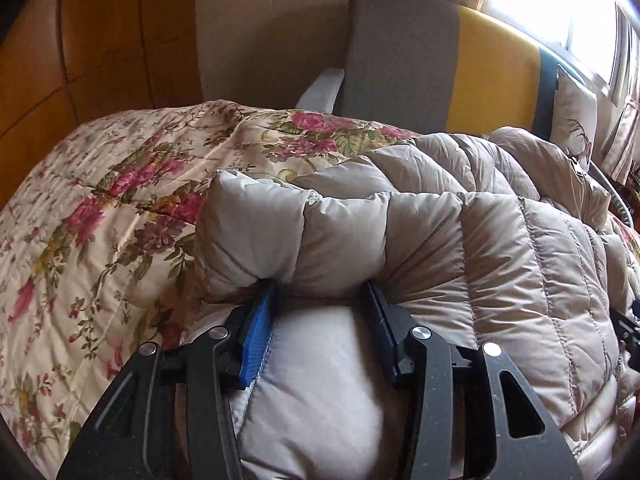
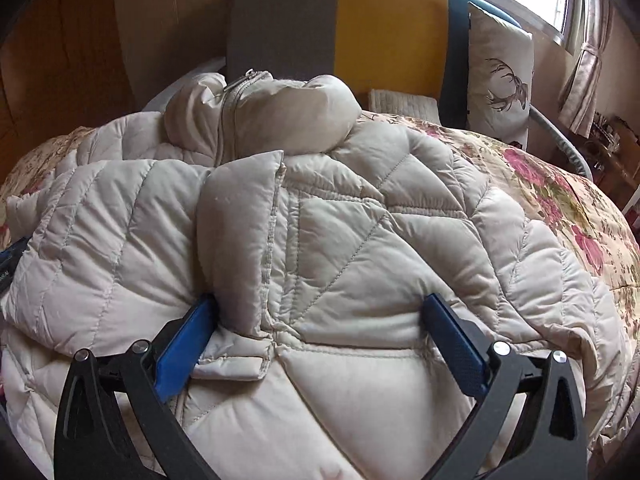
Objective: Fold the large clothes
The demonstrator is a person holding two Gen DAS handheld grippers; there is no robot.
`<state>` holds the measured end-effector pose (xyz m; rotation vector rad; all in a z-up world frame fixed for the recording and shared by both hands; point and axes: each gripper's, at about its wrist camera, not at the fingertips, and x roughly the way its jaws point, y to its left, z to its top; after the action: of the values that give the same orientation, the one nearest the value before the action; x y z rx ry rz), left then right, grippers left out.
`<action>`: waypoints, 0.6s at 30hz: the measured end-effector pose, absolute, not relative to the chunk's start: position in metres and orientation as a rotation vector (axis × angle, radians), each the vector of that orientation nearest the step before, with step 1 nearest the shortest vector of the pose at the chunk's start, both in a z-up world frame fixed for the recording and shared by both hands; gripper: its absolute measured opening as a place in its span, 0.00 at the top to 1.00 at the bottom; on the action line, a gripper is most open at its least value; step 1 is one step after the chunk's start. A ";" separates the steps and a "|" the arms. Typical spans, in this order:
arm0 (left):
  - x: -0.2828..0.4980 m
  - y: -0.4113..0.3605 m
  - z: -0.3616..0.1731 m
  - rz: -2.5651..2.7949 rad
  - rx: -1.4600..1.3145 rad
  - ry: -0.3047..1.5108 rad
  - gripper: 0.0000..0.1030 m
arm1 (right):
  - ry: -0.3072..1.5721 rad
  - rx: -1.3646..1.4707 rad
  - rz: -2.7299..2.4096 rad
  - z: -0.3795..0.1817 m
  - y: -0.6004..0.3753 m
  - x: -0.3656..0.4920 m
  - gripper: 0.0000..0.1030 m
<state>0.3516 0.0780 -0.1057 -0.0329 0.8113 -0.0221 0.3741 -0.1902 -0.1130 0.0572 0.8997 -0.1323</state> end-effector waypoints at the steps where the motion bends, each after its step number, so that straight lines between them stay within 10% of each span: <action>1: 0.350 0.079 -0.104 -0.027 -0.039 0.806 0.54 | 0.894 0.089 -0.141 -0.104 -0.196 0.366 0.02; 3: 0.345 0.079 -0.098 -0.025 -0.045 0.804 0.43 | 0.850 0.181 -0.111 -0.084 -0.209 0.341 0.02; 5: 0.336 0.078 -0.085 -0.015 -0.042 0.807 0.10 | 0.806 0.218 -0.095 -0.067 -0.220 0.314 0.02; 18: 0.237 0.028 -0.066 -0.286 -0.014 0.806 0.08 | 0.674 0.548 -0.302 -0.063 -0.333 0.142 0.06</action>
<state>0.2368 0.0278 -0.0664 -0.0139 0.8059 -0.2865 0.1422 -0.3332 -0.0630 0.5481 0.6741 -0.3021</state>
